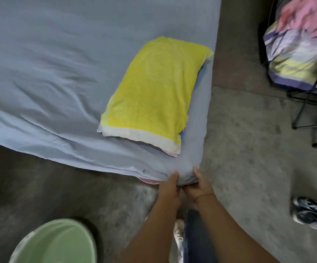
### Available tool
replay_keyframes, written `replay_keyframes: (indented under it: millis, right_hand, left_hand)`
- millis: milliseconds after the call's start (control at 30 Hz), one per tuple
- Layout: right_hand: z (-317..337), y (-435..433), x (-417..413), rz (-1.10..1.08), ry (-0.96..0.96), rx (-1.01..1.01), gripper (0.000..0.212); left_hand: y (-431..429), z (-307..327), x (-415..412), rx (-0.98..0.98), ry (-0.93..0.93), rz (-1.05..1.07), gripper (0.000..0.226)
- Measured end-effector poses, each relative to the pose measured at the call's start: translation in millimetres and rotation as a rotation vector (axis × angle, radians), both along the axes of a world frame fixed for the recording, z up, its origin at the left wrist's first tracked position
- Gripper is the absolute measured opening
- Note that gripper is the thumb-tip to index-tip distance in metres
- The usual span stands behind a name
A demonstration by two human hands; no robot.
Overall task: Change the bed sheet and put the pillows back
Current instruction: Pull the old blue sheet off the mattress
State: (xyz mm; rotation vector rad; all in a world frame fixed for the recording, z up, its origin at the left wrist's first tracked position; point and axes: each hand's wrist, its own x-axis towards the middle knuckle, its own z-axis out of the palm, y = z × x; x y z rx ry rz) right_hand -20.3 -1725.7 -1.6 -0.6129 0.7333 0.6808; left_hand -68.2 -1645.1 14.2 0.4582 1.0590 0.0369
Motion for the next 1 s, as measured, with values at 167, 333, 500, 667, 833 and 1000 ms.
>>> replay_keyframes:
  millis: [167,333,500,667,833,1000]
  right_hand:
    - [10.0,-4.8,24.0,-0.034,0.026,-0.058,0.026]
    - [5.0,-62.9,104.4,-0.009,-0.003,-0.081,0.034]
    - [18.7,-87.1,164.9,0.382,-0.078,-0.106,0.048]
    - [19.1,-86.6,166.1,0.608,-0.035,-0.170,0.041]
    - [9.3,-111.1,156.4,0.710,-0.046,-0.222,0.033]
    - [19.2,-131.8,167.0,0.787,-0.044,-0.367,0.025]
  left_hand:
    - [-1.5,-0.3,-17.4,0.011,0.029,0.072,0.023]
    - [-5.5,-5.2,-20.4,0.105,0.083,0.192,0.023]
    - [-36.5,-5.7,-9.5,0.099,0.138,0.360,0.027]
    - [-81.6,-8.3,12.7,-0.087,0.080,0.506,0.035]
    - [-140.3,6.3,84.7,-0.112,0.003,0.334,0.048]
    - [-168.8,16.2,151.3,-0.199,0.075,0.419,0.038]
